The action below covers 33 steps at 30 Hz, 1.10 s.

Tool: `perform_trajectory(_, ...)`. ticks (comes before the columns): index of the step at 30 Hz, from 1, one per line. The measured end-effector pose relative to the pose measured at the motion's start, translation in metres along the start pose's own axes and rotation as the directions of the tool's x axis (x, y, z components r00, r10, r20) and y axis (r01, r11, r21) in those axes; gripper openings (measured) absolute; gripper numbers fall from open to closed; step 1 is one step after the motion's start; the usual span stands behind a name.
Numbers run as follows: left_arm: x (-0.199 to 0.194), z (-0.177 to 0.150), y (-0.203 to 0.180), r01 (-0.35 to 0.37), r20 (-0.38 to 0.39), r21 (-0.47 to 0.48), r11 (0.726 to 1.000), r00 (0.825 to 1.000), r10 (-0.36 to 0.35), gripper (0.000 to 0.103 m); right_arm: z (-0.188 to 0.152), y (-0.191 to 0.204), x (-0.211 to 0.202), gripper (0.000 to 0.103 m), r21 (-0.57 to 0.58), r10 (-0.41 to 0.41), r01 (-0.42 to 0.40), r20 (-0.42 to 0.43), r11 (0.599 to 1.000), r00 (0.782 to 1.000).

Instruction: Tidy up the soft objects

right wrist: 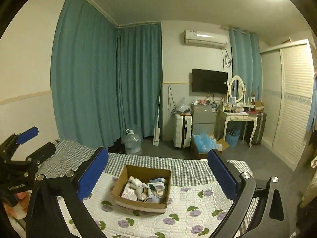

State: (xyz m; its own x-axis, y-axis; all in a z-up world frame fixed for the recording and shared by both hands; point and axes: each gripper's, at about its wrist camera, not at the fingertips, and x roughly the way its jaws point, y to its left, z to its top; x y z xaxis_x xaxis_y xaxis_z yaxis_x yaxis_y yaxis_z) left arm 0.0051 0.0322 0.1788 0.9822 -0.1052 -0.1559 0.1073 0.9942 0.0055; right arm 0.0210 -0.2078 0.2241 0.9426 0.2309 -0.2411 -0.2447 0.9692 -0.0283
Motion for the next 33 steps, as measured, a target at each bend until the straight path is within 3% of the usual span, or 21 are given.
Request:
perform_trajectory(3,0.001,-0.019,-0.004,0.018,-0.012,-0.011,1.0,1.0,-0.018,0.097,-0.024,0.001,0.002,0.101,-0.005,0.023,-0.023,0.004,1.0,1.0)
perform_trajectory(8,0.015,-0.07,-0.013,-0.018,-0.021,-0.035,0.999,1.0,0.017,0.097,-0.081,0.001,0.026,0.101,0.021,0.057,-0.057,0.008,0.998,0.998)
perform_trajectory(11,0.03,-0.099,-0.019,-0.014,-0.047,-0.048,0.999,0.999,0.012,0.097,-0.114,-0.001,0.054,0.101,0.03,0.074,-0.073,-0.05,0.997,0.996)
perform_trajectory(16,0.048,-0.136,-0.022,-0.073,-0.076,-0.001,0.997,0.994,0.073,0.097,-0.159,-0.012,0.088,0.101,0.033,0.081,-0.078,-0.115,0.996,0.99)
perform_trajectory(23,0.063,-0.166,-0.007,-0.112,-0.131,-0.025,0.993,0.985,0.108,0.097,-0.189,-0.02,0.115,0.101,0.038,0.079,-0.073,-0.177,0.997,0.981)
perform_trajectory(33,0.07,-0.18,-0.008,-0.095,-0.181,-0.034,0.995,0.98,0.087,0.097,-0.189,-0.011,0.117,0.101,0.022,0.072,-0.069,-0.188,0.997,0.98)
